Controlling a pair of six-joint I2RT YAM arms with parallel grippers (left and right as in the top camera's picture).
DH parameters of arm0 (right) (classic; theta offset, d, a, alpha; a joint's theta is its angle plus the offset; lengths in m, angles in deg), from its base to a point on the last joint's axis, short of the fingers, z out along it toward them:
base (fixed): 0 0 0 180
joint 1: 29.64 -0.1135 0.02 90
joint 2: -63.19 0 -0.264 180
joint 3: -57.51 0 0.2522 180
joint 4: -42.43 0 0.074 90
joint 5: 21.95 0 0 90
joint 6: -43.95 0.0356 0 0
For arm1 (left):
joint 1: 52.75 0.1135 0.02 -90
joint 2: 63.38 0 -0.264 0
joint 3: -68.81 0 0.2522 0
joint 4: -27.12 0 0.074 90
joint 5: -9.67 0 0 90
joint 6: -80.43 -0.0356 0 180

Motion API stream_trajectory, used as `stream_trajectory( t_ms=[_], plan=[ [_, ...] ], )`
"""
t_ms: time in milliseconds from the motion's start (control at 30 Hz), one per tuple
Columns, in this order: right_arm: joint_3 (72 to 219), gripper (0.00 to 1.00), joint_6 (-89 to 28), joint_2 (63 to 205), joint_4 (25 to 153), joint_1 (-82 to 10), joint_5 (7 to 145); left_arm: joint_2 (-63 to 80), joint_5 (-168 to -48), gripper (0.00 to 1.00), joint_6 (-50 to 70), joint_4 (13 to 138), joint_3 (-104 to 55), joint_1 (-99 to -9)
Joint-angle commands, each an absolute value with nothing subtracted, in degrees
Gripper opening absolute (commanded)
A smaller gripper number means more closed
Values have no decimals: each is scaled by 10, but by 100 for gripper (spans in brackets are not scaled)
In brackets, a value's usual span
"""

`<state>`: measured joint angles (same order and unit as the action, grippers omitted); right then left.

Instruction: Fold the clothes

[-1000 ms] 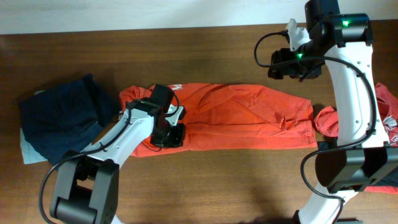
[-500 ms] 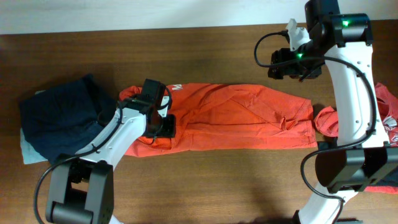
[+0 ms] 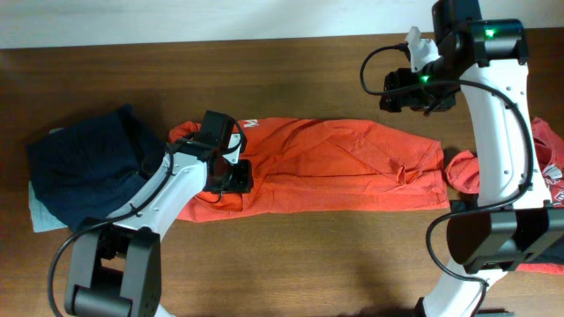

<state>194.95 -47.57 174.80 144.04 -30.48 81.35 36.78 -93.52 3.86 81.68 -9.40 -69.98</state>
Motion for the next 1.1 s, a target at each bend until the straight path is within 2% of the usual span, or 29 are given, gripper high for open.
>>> stream_trajectory(
  t_ms=[0, 67, 100, 167, 433, 533, 600, 700, 867, 1067],
  plan=[
    [1948, 67, -474, 1749, 1440, -304, 808, 368, -952, 28, 46, 816, -97, -706],
    [1948, 66, -474, 1749, 1440, -304, 809, 369, -952, 29, 46, 816, -97, -713],
    [1948, 66, -474, 1749, 1441, -304, 809, 370, -951, 36, 46, 817, -96, -715],
    [1948, 66, -474, 1749, 1443, -304, 808, 372, -950, 41, 46, 816, -95, -718],
    [1948, 66, -475, 1749, 1445, -304, 808, 385, -911, 42, 69, 810, -95, -720],
    [1948, 66, -474, 1749, 1445, -304, 809, 389, -921, 27, 69, 809, -95, -722],
    [1948, 66, -475, 1749, 1445, -304, 809, 389, -945, 11, 69, 803, -95, -728],
    [1948, 66, -475, 1749, 1445, -304, 809, 389, -977, 2, 69, 793, -95, -738],
    [1948, 66, -474, 1749, 1445, -304, 809, 389, -1041, 0, 69, 800, -95, -761],
    [1948, 66, -474, 1749, 1445, -304, 809, 389, -1046, 1, 69, 837, -95, -780]
  ],
)
